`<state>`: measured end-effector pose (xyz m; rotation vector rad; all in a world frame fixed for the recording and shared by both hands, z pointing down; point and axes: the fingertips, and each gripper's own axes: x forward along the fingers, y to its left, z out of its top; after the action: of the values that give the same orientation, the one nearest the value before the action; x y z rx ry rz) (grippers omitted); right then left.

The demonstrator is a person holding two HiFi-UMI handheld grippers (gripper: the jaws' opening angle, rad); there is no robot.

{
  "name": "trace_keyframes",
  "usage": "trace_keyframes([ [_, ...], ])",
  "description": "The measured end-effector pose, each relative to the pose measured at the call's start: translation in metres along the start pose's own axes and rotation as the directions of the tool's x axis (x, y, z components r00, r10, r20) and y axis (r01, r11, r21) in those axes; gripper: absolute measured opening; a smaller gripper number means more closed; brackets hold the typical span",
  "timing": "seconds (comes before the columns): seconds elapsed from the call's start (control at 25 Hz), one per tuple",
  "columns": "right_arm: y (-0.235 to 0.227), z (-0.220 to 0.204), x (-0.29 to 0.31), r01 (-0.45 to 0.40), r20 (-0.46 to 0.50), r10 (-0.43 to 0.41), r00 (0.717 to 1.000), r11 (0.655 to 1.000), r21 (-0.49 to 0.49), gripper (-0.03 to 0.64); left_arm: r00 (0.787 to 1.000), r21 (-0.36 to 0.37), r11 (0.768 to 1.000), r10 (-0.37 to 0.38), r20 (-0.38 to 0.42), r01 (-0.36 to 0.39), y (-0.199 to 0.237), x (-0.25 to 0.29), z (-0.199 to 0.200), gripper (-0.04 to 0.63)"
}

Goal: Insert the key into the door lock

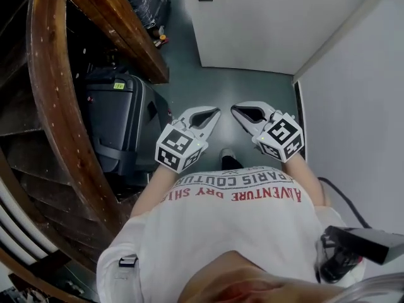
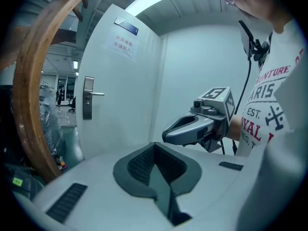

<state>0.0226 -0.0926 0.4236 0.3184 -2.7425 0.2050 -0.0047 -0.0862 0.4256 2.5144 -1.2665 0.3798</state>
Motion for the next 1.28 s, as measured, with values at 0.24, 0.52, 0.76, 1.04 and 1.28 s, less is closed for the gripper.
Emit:
trace_keyframes([
  [0.24,0.133,-0.016,-0.01,0.007,0.043,-0.006,0.999,0.999,-0.037,0.002,1.0,0.036,0.999,-0.01,-0.012,0.011,-0.064,-0.104,-0.051,0.002],
  [0.52,0.239,-0.018,-0.051,0.049,0.064,-0.049,0.997,0.999,-0.005,0.002,0.999,0.067,0.996,-0.051,0.014,0.05,-0.135,-0.191,-0.065,0.002],
  [0.76,0.28,-0.007,-0.087,0.082,0.106,-0.081,0.991,0.997,-0.001,0.002,0.994,0.129,0.988,-0.095,0.048,0.088,-0.187,-0.224,-0.052,0.002],
  [1.04,0.308,-0.012,-0.111,0.07,0.113,-0.069,0.991,0.998,-0.005,0.002,0.993,0.141,0.986,-0.098,0.071,0.087,-0.22,-0.239,-0.049,0.002],
  [1.28,0.315,-0.013,-0.115,0.057,0.103,-0.056,0.993,0.998,-0.007,0.002,0.992,0.137,0.986,-0.103,0.07,0.093,-0.229,-0.239,-0.047,0.002],
])
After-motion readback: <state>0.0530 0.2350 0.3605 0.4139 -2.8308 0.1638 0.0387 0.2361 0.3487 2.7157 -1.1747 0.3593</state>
